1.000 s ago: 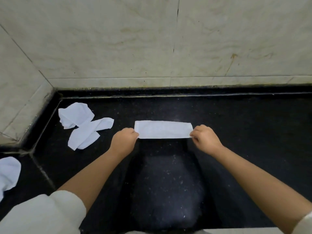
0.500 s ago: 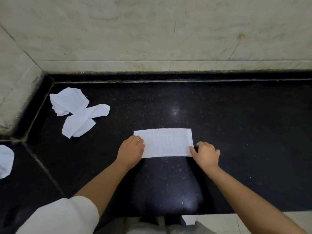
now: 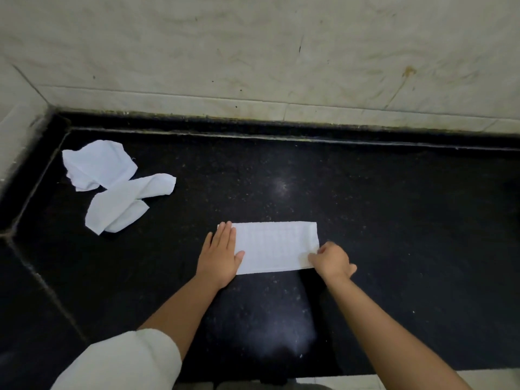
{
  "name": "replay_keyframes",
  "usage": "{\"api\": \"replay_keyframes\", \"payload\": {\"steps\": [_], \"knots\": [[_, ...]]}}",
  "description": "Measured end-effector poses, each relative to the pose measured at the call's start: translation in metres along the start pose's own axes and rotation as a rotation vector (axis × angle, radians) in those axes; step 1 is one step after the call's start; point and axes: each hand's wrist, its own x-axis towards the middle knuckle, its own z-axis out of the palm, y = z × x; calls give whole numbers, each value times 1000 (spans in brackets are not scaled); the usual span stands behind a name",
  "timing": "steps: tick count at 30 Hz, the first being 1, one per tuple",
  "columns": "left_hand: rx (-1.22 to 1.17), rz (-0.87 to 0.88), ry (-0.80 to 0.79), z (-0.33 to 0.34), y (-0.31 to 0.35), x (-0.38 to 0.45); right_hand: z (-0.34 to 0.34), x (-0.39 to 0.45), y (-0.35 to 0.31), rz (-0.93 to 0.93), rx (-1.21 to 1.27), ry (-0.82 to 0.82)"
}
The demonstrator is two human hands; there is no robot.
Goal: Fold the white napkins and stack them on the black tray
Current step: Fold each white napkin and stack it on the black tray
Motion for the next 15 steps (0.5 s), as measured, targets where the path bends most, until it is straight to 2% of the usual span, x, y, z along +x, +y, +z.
{"api": "replay_keyframes", "payload": {"steps": [4, 8, 12, 15], "knots": [[-67, -43, 72, -5, -12, -8, -11, -13, -26, -97, 192, 105], [-99, -142, 141, -3, -41, -26, 3, -38, -58, -354, 174, 168], [-127, -257, 152, -5, -68, -45, 43, -66, -76, -574, 66, 106], [-144, -289, 150, -4, -84, -58, 73, -78, -81, -585, 45, 15]]}}
